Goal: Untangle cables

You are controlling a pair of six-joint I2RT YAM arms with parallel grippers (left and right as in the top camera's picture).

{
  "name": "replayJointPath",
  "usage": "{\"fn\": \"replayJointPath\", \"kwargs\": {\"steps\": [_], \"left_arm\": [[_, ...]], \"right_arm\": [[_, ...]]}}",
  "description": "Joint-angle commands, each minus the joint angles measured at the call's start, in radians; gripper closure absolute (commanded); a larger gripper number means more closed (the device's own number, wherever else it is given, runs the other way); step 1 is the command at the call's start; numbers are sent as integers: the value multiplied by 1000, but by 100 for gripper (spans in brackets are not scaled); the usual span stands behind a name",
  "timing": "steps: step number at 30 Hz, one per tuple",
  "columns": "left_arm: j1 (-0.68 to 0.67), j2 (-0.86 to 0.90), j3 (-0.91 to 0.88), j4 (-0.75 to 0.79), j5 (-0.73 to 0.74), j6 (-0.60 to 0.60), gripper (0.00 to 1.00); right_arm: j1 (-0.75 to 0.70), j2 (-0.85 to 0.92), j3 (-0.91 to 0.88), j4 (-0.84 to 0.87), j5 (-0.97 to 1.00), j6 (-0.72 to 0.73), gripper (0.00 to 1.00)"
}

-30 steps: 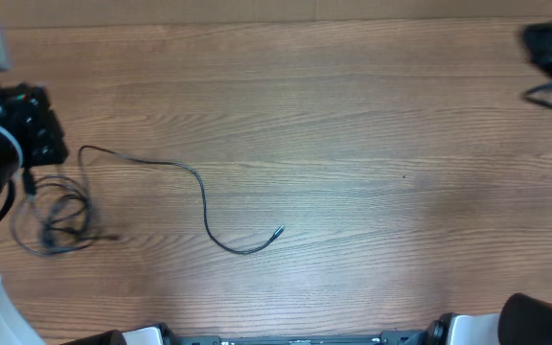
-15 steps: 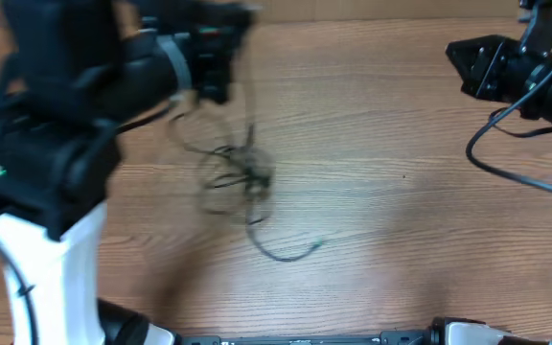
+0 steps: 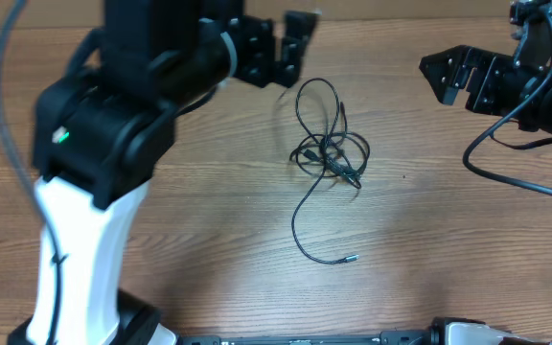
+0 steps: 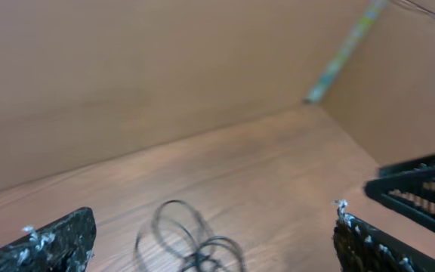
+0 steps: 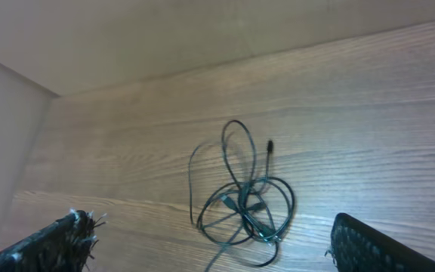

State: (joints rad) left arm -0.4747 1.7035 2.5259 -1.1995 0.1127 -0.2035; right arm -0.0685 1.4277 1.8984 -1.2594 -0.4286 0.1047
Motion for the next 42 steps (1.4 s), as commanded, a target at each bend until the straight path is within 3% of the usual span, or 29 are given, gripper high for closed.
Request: {"fn": "replayJointPath", "kwargs": {"steps": [1, 11, 16, 20, 24, 33, 37, 42], "left_arm": [[11, -130, 21, -34, -171, -12, 0], [11, -222, 21, -162, -308, -5, 0], [11, -213, 21, -216, -324, 14, 0], [11, -206, 21, -232, -323, 17, 0], [11, -206, 21, -237, -323, 17, 0], [11, -206, 21, -253, -323, 17, 0], [11, -206, 21, -276, -324, 43, 0], [11, -206, 21, -299, -327, 48, 0]], "right_arm": [[53, -8, -77, 10, 25, -59, 4], [299, -7, -545, 306, 25, -50, 7], [391, -7, -777, 414, 120, -198, 6], [404, -6, -929, 522, 206, -200, 24], [404, -6, -1057, 684, 196, -200, 20], [404, 16, -1181, 966, 204, -288, 21], [404, 80, -1181, 1021, 208, -320, 37], [406, 174, -1181, 1037, 200, -317, 42]]}}
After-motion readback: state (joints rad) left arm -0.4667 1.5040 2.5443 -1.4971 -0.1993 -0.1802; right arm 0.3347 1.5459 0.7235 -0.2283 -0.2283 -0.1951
